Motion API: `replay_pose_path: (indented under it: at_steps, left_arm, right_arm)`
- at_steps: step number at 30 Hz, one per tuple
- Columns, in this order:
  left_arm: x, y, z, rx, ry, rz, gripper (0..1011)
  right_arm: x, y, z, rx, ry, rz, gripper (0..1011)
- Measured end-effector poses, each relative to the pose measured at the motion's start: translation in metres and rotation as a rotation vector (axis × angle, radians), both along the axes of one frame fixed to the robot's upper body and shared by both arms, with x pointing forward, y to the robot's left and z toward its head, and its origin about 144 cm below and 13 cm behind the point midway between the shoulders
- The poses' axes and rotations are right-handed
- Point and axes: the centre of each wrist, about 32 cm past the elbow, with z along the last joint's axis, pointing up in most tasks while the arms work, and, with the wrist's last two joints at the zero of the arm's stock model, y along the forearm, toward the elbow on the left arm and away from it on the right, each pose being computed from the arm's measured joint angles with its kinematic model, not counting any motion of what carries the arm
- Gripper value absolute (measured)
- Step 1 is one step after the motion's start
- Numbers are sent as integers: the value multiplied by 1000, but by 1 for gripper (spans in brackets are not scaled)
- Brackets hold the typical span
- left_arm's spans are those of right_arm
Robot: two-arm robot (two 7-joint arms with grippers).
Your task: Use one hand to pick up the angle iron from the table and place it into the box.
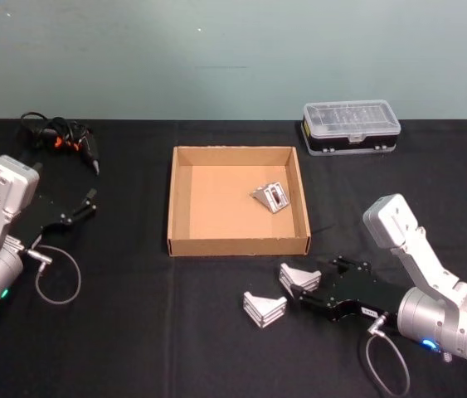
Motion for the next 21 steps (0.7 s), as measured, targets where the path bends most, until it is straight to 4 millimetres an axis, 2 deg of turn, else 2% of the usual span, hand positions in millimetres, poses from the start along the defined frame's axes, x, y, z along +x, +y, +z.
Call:
replay_pose_path:
  at_steps: [3, 4, 6, 8, 21]
  left_arm:
    - [0, 0, 0, 0, 0, 0, 1011]
    - [0, 0, 0, 0, 0, 0, 1011]
    - [0, 0, 0, 0, 0, 0, 1011]
    - [0, 0, 0, 0, 0, 0, 1011]
    - [0, 0, 0, 0, 0, 0, 1011]
  right_arm:
    - [0, 0, 0, 0, 0, 0, 633]
    - [0, 0, 0, 0, 0, 0, 633]
    - [0, 0, 0, 0, 0, 1, 537]
    - [0, 0, 0, 0, 0, 1, 508]
    - [0, 0, 0, 1, -2, 1, 508]
